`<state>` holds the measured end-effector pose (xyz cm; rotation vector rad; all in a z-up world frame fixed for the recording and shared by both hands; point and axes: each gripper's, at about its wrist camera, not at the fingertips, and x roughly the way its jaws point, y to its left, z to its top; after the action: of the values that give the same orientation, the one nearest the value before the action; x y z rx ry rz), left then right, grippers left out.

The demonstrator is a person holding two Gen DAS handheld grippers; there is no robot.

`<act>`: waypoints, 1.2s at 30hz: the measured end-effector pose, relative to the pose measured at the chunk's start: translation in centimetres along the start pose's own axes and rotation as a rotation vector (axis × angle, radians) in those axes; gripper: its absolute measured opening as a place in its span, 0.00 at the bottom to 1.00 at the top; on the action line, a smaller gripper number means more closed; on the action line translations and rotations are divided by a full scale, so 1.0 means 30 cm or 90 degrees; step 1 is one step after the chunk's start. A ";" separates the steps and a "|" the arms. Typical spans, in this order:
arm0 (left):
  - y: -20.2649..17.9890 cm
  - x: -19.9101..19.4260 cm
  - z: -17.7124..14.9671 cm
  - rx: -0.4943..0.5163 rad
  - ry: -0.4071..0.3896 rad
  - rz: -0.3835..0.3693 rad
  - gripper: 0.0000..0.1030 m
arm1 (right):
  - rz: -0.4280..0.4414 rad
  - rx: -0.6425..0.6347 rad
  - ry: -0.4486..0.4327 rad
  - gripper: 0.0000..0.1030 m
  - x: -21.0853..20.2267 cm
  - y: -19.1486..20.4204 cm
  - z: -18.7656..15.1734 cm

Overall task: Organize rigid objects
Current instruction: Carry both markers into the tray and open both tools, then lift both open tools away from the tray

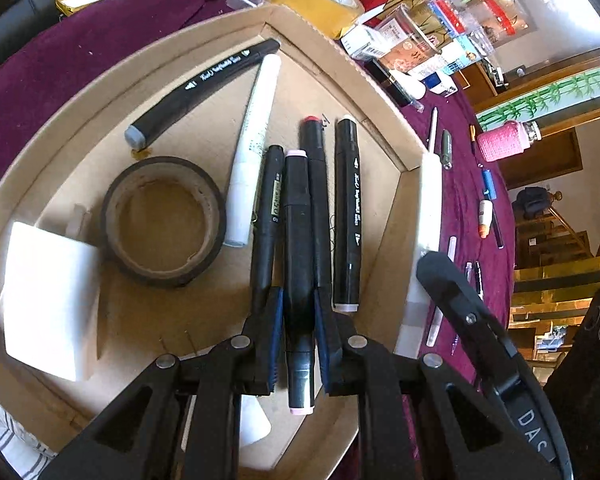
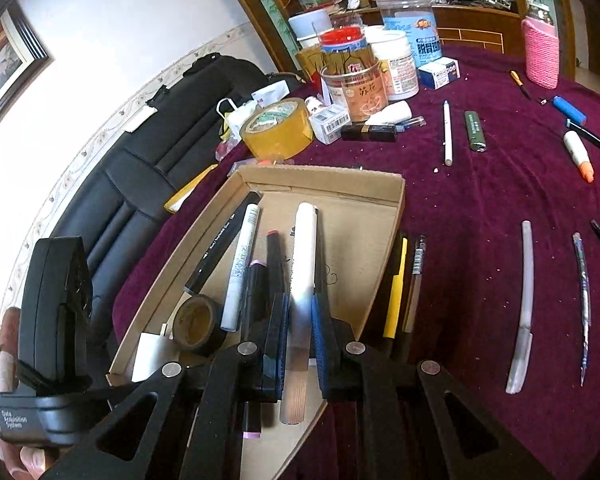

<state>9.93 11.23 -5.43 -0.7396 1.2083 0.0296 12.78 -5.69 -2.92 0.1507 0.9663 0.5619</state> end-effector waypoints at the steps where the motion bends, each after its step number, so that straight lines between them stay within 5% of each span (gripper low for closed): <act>1: -0.001 0.002 0.005 0.000 -0.001 -0.001 0.14 | -0.001 -0.002 0.004 0.13 0.008 0.000 0.004; 20: -0.037 0.007 0.017 0.045 -0.023 0.055 0.14 | -0.070 -0.036 0.128 0.13 0.235 -0.041 0.120; 33: -0.035 0.005 0.012 0.049 -0.028 0.048 0.15 | -0.083 -0.062 0.134 0.15 0.275 -0.005 0.118; 36: -0.030 0.001 0.006 0.044 -0.033 0.034 0.22 | -0.062 -0.040 0.124 0.23 0.250 -0.020 0.118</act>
<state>10.46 10.63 -4.98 -0.6427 1.1743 0.0511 19.18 -1.88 -6.64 -0.0072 1.1369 0.5234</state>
